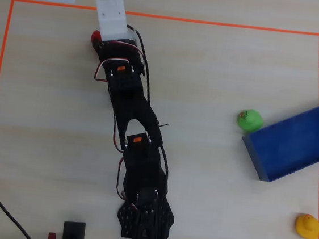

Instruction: Grasp red duck and put it into box.

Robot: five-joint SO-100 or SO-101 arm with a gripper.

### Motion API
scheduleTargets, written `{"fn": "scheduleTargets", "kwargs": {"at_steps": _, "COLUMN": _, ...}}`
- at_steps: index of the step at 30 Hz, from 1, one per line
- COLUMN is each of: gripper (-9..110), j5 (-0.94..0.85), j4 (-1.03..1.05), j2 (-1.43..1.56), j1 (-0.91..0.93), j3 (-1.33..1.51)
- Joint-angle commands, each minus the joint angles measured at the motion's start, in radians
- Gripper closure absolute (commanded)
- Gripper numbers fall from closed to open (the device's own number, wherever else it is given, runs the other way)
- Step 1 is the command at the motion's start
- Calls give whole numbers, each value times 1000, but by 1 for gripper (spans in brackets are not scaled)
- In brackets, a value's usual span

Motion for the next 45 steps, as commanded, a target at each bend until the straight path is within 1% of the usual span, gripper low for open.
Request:
{"fn": "scheduleTargets", "kwargs": {"at_steps": 1, "gripper": 77, "j5": 0, "j4": -8, "j2": -18, "j1": 17, "j3": -46}}
{"fn": "scheduleTargets", "kwargs": {"at_steps": 12, "gripper": 77, "j5": 14, "j4": -2, "j2": -61, "j1": 0, "j3": -63}}
{"fn": "scheduleTargets", "kwargs": {"at_steps": 17, "gripper": 77, "j5": 8, "j4": 6, "j2": -32, "j1": -9, "j3": 11}}
{"fn": "scheduleTargets", "kwargs": {"at_steps": 20, "gripper": 77, "j5": 9, "j4": -6, "j2": -63, "j1": -21, "j3": 25}}
{"fn": "scheduleTargets", "kwargs": {"at_steps": 21, "gripper": 79, "j5": 11, "j4": 2, "j2": -67, "j1": -26, "j3": 28}}
{"fn": "scheduleTargets", "kwargs": {"at_steps": 25, "gripper": 100, "j5": 37, "j4": 58, "j2": -48, "j1": -48, "j3": 48}}
{"fn": "scheduleTargets", "kwargs": {"at_steps": 26, "gripper": 101, "j5": 46, "j4": 60, "j2": -35, "j1": -51, "j3": 54}}
{"fn": "scheduleTargets", "kwargs": {"at_steps": 33, "gripper": 101, "j5": 26, "j4": 109, "j2": 66, "j1": -29, "j3": 57}}
{"fn": "scheduleTargets", "kwargs": {"at_steps": 37, "gripper": 101, "j5": 43, "j4": 190, "j2": 179, "j1": -2, "j3": 28}}
{"fn": "scheduleTargets", "kwargs": {"at_steps": 42, "gripper": 101, "j5": 130, "j4": 456, "j2": 365, "j1": 51, "j3": -181}}
{"fn": "scheduleTargets", "kwargs": {"at_steps": 45, "gripper": 101, "j5": 126, "j4": 569, "j2": 446, "j1": 110, "j3": -291}}
